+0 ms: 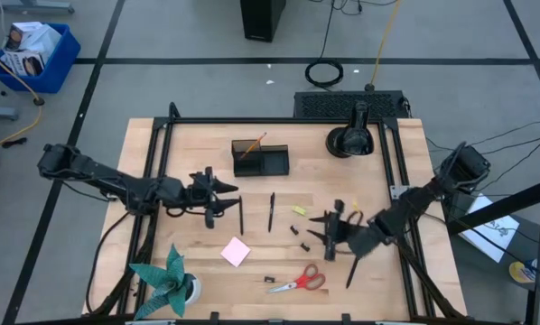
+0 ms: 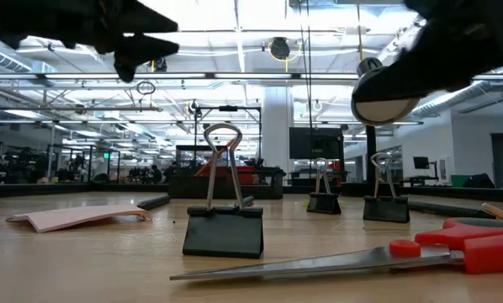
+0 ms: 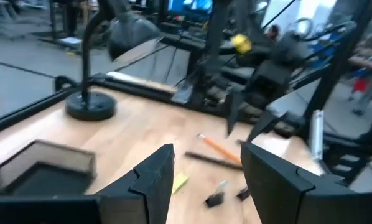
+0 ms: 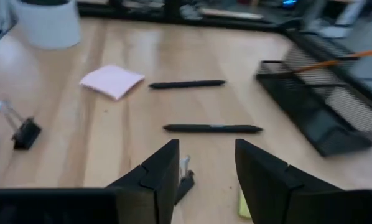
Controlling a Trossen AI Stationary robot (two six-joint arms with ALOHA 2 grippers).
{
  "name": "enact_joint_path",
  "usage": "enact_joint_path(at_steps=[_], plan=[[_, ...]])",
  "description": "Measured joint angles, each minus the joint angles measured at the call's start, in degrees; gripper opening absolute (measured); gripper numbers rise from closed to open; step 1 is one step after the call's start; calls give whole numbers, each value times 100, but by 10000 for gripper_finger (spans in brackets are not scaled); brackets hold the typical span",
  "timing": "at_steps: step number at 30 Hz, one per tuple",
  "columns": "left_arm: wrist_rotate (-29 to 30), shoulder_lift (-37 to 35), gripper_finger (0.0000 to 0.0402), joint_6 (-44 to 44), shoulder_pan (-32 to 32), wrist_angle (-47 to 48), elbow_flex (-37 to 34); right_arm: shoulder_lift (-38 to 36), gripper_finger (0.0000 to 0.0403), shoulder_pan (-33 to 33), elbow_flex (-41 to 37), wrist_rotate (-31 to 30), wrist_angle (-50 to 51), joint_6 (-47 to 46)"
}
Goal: Pick and place office supplies into organizer
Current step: Put the black binder clip into the black desk organizer
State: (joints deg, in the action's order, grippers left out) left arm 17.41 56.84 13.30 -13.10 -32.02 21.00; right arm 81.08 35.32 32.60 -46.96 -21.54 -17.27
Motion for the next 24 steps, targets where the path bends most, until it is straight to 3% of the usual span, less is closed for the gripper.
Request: enact_joint_path(at_steps=[5,12,18,24], plan=[[188,-128,191,-201,-160,-240,-134,158,150,513,0,-275,-79,-595],[197,-182,191,-398,-275,-286,-134,977,138,610,0,-246,-278,-1475],[206,-182,191,-398,-278,-258,-134,1608,144,668,107,-78,-1078,-1496],[212,-180,191,-386,-278,-215,-134,1981,148,732,487,-102,-1010,-1425]])
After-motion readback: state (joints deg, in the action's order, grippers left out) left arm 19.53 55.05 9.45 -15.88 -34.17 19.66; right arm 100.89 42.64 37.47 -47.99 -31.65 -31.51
